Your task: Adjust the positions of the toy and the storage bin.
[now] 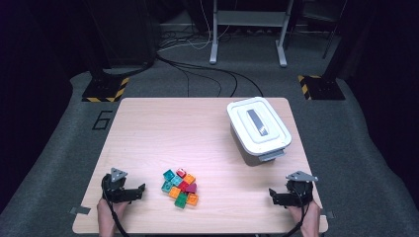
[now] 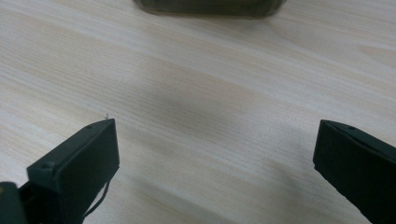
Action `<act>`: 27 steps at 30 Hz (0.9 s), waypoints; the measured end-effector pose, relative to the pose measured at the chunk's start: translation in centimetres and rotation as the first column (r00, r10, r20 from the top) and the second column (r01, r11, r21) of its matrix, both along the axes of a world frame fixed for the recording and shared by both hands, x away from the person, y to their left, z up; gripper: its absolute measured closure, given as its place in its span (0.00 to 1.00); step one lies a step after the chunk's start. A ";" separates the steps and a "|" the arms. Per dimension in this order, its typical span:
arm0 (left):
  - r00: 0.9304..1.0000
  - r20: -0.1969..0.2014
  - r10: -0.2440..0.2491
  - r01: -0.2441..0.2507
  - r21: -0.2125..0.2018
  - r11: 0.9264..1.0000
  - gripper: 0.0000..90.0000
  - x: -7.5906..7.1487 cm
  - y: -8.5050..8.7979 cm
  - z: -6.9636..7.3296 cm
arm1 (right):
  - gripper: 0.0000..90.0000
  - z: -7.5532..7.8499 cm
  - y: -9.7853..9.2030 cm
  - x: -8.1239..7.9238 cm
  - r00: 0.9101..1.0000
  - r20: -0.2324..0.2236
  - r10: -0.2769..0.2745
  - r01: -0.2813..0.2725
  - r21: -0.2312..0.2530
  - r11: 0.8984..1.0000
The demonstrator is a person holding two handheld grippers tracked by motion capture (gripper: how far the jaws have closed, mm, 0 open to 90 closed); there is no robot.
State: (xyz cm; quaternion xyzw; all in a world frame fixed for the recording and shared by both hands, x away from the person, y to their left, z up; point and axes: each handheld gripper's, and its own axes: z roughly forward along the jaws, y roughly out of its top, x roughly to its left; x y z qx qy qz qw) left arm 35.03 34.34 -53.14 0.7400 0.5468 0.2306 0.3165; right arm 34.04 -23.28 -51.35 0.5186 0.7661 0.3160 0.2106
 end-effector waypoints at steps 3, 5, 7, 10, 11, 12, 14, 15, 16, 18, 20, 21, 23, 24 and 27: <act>1.000 0.000 0.000 0.000 0.000 1.000 0.01 0.0 0.0 0.0 | 0.00 0.5 0.1 0.0 1.000 0.003 0.004 -0.004 -0.002 1.000; 1.000 0.000 0.000 0.000 0.000 1.000 0.01 0.0 0.0 0.0 | 0.00 0.8 0.2 -0.1 1.000 0.006 0.002 -0.002 -0.002 1.000; 1.000 0.000 0.000 0.000 0.000 1.000 0.01 0.0 0.0 0.0 | 0.00 1.2 0.3 -0.2 1.000 0.012 0.007 -0.007 0.000 1.000; 1.000 0.000 0.000 0.000 0.000 1.000 0.01 0.0 0.0 0.0 | 0.00 1.8 0.5 -0.1 1.000 0.021 0.015 -0.015 -0.006 1.000; 1.000 0.000 0.000 0.000 0.000 1.000 0.01 0.0 0.0 0.0 | 0.00 2.0 0.6 -0.1 1.000 0.021 0.018 -0.018 -0.003 1.000; 1.000 0.000 0.000 0.000 0.000 1.000 0.01 0.0 0.0 0.0 | 0.00 2.2 0.6 -0.1 0.999 0.024 0.026 -0.025 -0.010 1.000; 1.000 0.000 0.000 0.000 0.000 1.000 0.01 0.0 0.0 0.0 | 0.00 2.7 0.8 -0.1 0.999 0.027 0.028 -0.027 -0.016 1.000; 1.000 0.000 0.000 0.000 0.000 1.000 0.01 0.0 0.0 0.0 | 0.00 2.9 0.9 -0.1 0.999 0.031 0.032 -0.031 -0.017 0.999; 1.000 0.000 -0.001 0.001 0.000 1.000 0.01 0.0 0.0 0.0 | 0.00 3.1 0.9 -0.1 0.999 0.031 0.034 -0.034 -0.016 0.999; 1.000 0.000 0.000 0.000 0.000 1.000 0.01 0.0 0.0 0.0 | 0.00 3.5 1.0 -0.1 0.999 0.039 0.036 -0.036 -0.017 0.999; 1.000 0.000 -0.001 0.001 0.000 1.000 0.01 0.0 0.0 0.0 | 0.00 3.9 1.1 -0.1 0.998 0.041 0.041 -0.041 -0.016 0.999; 1.000 0.000 0.000 0.000 0.001 1.000 0.01 0.0 0.0 0.0 | 0.00 4.0 1.1 -0.1 0.998 0.042 0.044 -0.044 -0.015 0.999; 1.000 0.000 0.000 0.000 0.000 1.000 0.01 0.0 0.0 0.0 | 0.00 4.4 1.3 0.0 0.998 0.043 0.047 -0.046 -0.011 0.999; 1.000 0.000 0.001 -0.001 0.000 1.000 0.01 0.0 0.0 0.0 | 0.00 4.6 1.3 0.0 0.998 0.041 0.054 -0.054 -0.012 0.998; 1.000 0.000 0.001 -0.001 0.000 1.000 0.01 0.0 0.0 0.0 | 0.00 4.9 1.4 0.0 0.997 0.042 0.059 -0.058 -0.014 0.998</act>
